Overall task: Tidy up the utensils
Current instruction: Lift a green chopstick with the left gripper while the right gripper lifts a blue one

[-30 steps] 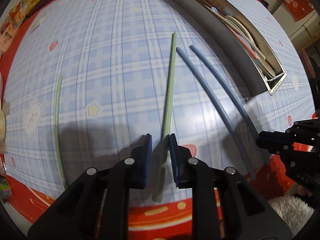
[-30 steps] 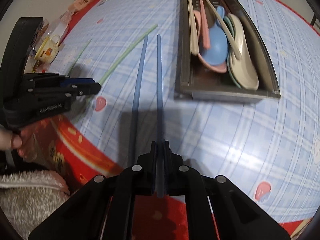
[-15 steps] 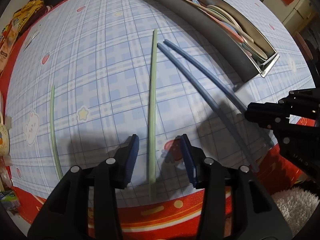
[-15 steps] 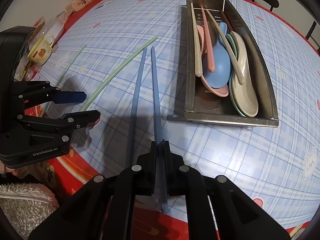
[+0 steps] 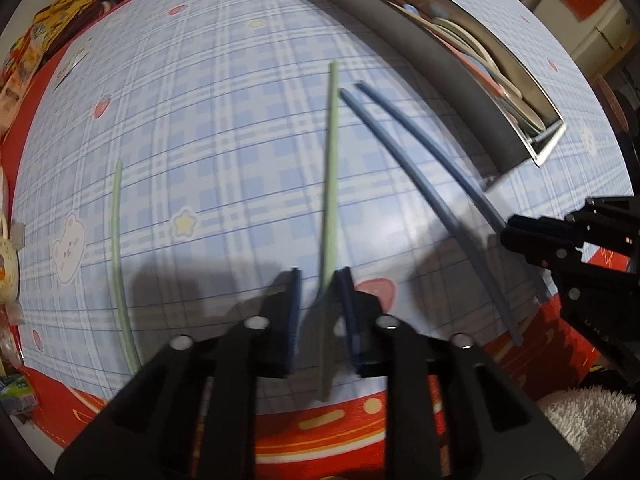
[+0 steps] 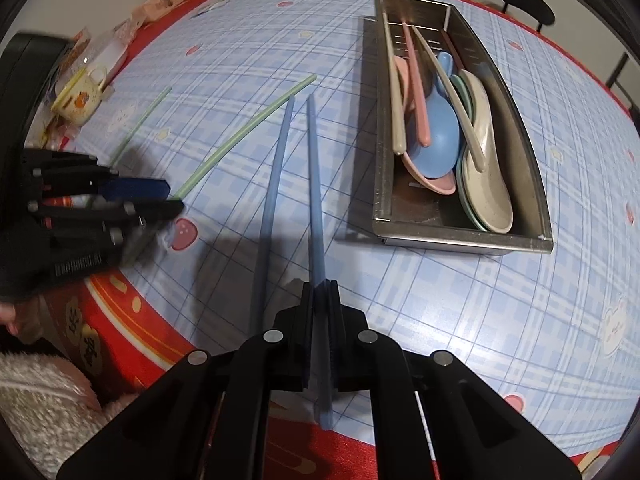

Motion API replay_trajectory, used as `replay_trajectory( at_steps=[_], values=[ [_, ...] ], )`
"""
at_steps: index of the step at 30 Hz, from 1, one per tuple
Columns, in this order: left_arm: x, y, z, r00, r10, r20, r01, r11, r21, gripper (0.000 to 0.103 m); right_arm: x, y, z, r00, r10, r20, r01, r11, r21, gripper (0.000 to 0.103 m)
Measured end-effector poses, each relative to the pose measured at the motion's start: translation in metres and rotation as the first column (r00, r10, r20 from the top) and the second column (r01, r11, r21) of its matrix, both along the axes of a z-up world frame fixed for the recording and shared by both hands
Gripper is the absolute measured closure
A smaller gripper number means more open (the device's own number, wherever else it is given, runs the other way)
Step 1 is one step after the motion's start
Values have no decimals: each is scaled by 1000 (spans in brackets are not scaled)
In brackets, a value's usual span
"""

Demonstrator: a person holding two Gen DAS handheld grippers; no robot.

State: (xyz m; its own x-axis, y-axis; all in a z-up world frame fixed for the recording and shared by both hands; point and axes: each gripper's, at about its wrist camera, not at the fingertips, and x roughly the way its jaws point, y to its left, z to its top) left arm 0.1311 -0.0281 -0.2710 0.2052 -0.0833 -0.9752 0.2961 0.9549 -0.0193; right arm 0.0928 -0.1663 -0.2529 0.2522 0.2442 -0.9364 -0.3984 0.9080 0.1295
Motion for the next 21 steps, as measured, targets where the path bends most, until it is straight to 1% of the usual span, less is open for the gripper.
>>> replay_trajectory(
  at_steps=[1,2,3,5,7,10,15,17,20,21],
  values=[
    [0,4,0,1000,13,-1,-13,1000,-12,91,0,1,0,1000,7,0,-7,1000,-6,96],
    [0,10,0,999,30,-10,-31,999,-39,92,0,0,0,1000,5,-7,-5,1000,-2,96],
    [-1,15,1,999,43,-18,-44,997,-58,92,0,-1,0,1000,-1,-15,1,1000,3,96],
    [-3,26,1,995,85,-47,-90,989,-121,92,-2,-3,0,1000,-7,-28,7,1000,13,96],
    [-8,41,3,989,132,-62,-141,970,-197,92,-6,-6,2,999,-7,-35,8,999,31,96],
    [-14,56,12,982,181,-56,-189,943,-273,92,-13,-11,10,1000,-19,-17,20,997,75,96],
    [-24,68,29,979,205,-19,-197,906,-376,92,-21,-24,28,997,-67,28,61,983,174,96],
    [-26,69,35,980,200,-12,-189,904,-383,92,-22,-29,32,996,-86,38,77,977,200,96],
    [-29,69,39,981,192,-13,-183,907,-379,92,-23,-32,31,994,-98,38,88,974,207,96],
    [-25,66,43,981,191,-15,-183,907,-379,92,-24,-32,31,994,-99,38,89,974,208,96]
  ],
)
